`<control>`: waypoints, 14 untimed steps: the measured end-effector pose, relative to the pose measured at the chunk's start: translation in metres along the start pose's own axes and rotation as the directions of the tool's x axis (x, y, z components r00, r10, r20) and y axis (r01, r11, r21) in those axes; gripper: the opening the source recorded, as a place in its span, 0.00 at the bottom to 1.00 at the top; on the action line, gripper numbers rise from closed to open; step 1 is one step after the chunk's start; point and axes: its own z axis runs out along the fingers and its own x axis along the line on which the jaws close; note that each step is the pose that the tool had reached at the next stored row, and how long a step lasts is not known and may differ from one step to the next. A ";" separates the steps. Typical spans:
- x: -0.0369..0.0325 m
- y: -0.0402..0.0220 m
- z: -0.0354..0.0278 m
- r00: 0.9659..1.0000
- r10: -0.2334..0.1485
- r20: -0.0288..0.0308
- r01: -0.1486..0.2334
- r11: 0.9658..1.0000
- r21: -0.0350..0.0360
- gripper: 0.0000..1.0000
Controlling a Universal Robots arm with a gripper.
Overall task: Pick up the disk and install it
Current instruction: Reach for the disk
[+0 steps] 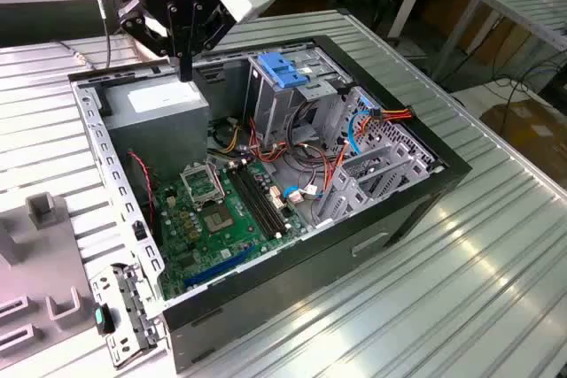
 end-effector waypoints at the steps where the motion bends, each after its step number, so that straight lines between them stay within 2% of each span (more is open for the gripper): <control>1: 0.0018 -0.0001 -0.0001 1.000 0.000 0.000 0.000 1.000 0.000 0.11; 14: 0.0121 -0.0009 -0.0003 1.000 0.000 0.000 0.000 1.000 0.000 0.11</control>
